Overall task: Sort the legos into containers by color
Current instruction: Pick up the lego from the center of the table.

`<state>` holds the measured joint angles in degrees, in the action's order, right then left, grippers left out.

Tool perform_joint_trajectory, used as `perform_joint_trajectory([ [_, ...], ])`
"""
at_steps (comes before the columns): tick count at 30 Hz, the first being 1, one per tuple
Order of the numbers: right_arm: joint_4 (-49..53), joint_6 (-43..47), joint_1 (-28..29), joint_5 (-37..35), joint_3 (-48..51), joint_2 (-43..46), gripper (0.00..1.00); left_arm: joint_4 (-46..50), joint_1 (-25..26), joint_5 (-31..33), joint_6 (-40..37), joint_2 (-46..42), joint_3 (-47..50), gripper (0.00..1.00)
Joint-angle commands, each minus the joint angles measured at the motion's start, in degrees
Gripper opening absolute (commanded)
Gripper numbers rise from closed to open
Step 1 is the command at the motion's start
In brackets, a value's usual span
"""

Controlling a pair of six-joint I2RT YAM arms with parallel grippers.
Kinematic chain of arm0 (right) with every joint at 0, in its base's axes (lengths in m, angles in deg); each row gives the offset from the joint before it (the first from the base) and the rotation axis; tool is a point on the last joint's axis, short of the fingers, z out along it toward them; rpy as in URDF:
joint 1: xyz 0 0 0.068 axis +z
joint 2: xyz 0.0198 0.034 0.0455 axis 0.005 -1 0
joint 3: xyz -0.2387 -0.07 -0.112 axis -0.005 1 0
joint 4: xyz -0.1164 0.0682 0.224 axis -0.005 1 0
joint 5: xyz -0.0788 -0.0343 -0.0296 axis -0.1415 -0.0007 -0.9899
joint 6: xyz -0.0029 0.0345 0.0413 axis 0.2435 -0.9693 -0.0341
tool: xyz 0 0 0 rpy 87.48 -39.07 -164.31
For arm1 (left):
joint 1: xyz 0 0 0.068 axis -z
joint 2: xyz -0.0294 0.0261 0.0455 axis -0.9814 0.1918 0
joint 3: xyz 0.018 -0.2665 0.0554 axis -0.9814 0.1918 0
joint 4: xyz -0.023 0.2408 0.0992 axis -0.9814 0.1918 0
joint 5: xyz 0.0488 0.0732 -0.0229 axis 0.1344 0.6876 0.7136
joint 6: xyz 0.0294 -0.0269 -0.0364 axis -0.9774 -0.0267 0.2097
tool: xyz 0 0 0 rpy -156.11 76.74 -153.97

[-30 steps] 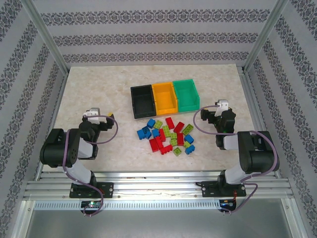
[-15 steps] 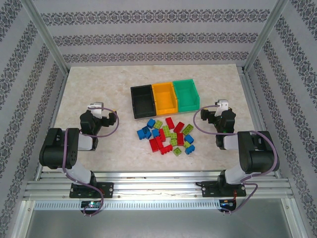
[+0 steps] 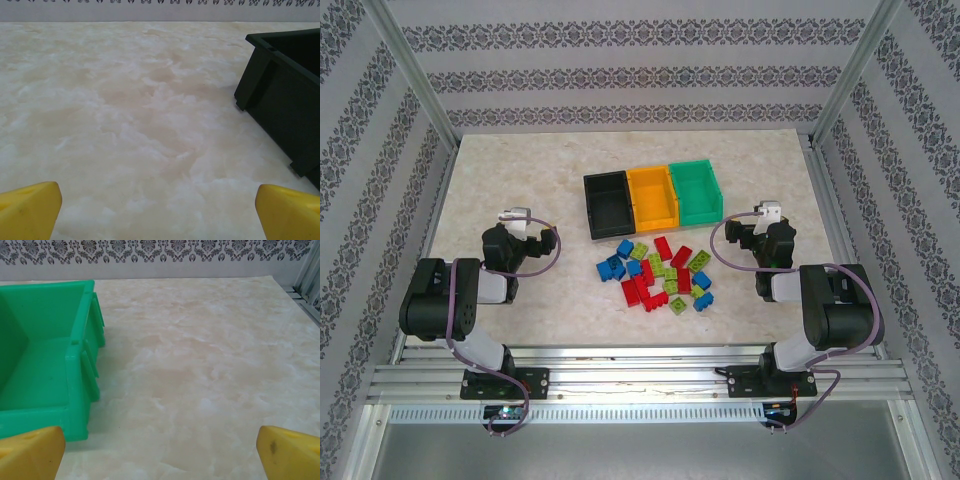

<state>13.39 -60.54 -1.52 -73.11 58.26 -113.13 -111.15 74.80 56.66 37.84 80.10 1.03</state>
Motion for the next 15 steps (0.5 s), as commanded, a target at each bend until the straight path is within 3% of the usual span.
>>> perform_joint_trajectory([
  [1,-0.61,-0.63,0.58,0.68,-1.07,0.0,0.98,0.71,0.27,-0.85,-1.03,-0.78,-0.69,0.99],
  [15,-0.61,-0.62,0.55,0.71,-1.06,0.02,0.98,-0.07,0.27,-0.21,-0.83,-0.9,-0.28,0.99],
])
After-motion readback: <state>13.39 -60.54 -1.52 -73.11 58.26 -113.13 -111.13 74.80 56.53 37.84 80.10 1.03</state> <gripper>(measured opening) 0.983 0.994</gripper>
